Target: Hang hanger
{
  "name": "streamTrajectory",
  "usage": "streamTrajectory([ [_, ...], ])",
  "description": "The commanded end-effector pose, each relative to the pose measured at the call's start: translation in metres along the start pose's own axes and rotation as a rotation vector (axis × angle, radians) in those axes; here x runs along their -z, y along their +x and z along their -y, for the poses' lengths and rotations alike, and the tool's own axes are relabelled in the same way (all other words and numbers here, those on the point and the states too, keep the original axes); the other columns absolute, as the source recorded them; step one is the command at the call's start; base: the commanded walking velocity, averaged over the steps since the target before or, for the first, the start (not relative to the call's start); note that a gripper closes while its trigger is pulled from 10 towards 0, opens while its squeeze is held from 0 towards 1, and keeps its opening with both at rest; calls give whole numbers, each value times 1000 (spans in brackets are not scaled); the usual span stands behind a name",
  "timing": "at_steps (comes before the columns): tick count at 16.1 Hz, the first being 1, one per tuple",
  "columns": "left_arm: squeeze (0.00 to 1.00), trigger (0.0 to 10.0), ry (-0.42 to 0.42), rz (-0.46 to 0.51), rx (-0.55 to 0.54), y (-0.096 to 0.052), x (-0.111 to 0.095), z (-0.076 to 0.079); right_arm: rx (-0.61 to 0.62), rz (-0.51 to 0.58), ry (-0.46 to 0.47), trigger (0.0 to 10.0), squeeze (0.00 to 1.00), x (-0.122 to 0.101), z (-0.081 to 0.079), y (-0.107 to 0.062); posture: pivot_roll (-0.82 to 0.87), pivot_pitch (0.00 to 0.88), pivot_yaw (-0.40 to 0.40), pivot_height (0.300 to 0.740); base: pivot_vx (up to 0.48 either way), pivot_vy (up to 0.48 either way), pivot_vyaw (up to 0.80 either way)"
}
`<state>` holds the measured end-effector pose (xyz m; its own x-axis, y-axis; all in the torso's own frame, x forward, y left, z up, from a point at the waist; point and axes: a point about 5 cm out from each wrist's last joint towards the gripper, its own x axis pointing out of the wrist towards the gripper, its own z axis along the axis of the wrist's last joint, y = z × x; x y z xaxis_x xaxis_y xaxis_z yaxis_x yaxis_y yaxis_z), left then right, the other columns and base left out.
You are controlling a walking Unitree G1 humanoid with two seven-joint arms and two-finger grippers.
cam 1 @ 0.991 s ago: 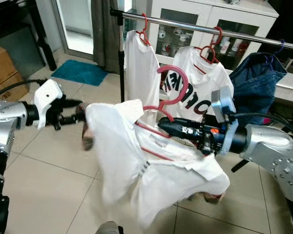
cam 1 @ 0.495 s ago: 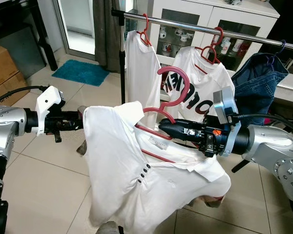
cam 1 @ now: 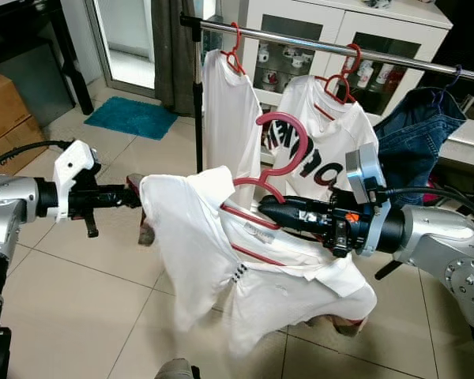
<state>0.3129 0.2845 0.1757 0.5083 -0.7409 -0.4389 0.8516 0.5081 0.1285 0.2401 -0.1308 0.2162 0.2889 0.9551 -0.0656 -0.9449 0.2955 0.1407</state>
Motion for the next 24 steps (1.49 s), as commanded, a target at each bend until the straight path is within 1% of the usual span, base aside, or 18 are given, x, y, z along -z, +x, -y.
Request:
streamTrajectory([
  [1, 0, 0, -3, 8, -13, -1, 1, -1, -5, 12, -23, 10000, 0, -5, -3, -2, -20, 0, -27, 740, 0, 0, 0],
  [3, 0, 0, -5, 1, -13, -2, 2, -1, -4, 14, -25, 10000, 0, -5, -3, -2, -20, 0, -25, 740, 0, 0, 0],
  [4, 0, 0, 2, -26, -64, -5, 6, -4, 3, 15, -26, 10000, 0, -4, -3, -2, -20, 0, -23, 740, 0, 0, 0],
  [6, 0, 0, -7, -27, -150, -7, 8, -9, 19, 16, -29, 10000, 0, -4, -1, -3, -21, 0, -20, 740, 0, 0, 0],
  [8, 0, 0, -46, -16, -233, -10, 15, -11, 39, 17, -30, 10000, 0, -3, 0, -3, -23, 0, -17, 740, 0, 0, 0],
  [9, 0, 0, -76, -8, -262, -11, 22, -9, 48, 18, -29, 10000, 0, -3, 1, -4, -24, 0, -17, 740, 0, 0, 0],
  [10, 0, 0, -89, -2, -273, -11, 24, -8, 51, 19, -28, 10000, 0, -3, 1, -4, -24, 0, -17, 740, 0, 0, 0],
  [11, 0, 0, -116, 13, -319, -14, 30, -7, 57, 22, -27, 10000, 0, -3, 1, -5, -22, 0, -20, 740, 0, 0, 0],
  [12, 0, 0, -119, 7, -340, -16, 33, -8, 60, 22, -26, 10000, 0, -3, 2, -5, -21, 0, -21, 740, 0, 0, 0],
  [14, 0, 0, -142, -30, -446, -24, 43, -10, 77, 18, -26, 10000, 0, -2, 4, -6, -20, 0, -20, 740, 0, 0, 0],
  [15, 0, 0, -154, -57, -524, -29, 50, -12, 96, 14, -25, 10000, 0, -1, 6, -6, -19, 0, -20, 740, 0, 0, 0],
  [17, 0, 0, -175, -85, -591, -33, 58, -12, 118, 14, -24, 10000, 0, 0, 8, -6, -16, 0, -22, 740, 0, 0, 0],
  [18, 0, 0, -183, -96, -643, -36, 61, -12, 125, 16, -22, 10000, 0, -1, 9, -6, -16, 0, -22, 740, 0, 0, 0],
  [20, 0, 0, -181, -76, -660, -33, 62, -10, 129, 17, -23, 10000, 0, -1, 10, -6, -13, 0, -26, 740, 0, 0, 0],
  [21, 0, 0, -153, -22, -600, -24, 54, -6, 133, 17, -24, 10000, 0, -1, 11, -6, -13, 0, -27, 740, 0, 0, 0],
  [22, 0, 8275, -133, 14, -576, -18, 47, -4, 144, 13, -19, 10000, 0, -1, 13, -5, -13, 0, -29, 740, 0, 0, 0],
  [23, 0, 10000, -117, 37, -567, -16, 42, -4, 151, 5, -19, 10000, 0, 1, 14, -5, -12, 0, -30, 740, 0, 0, 0],
  [24, 0, 10000, -103, 76, -566, -15, 36, -5, 159, -5, -18, 10000, 0, 2, 15, -5, -10, 0, -32, 740, 0, 0, 0],
])
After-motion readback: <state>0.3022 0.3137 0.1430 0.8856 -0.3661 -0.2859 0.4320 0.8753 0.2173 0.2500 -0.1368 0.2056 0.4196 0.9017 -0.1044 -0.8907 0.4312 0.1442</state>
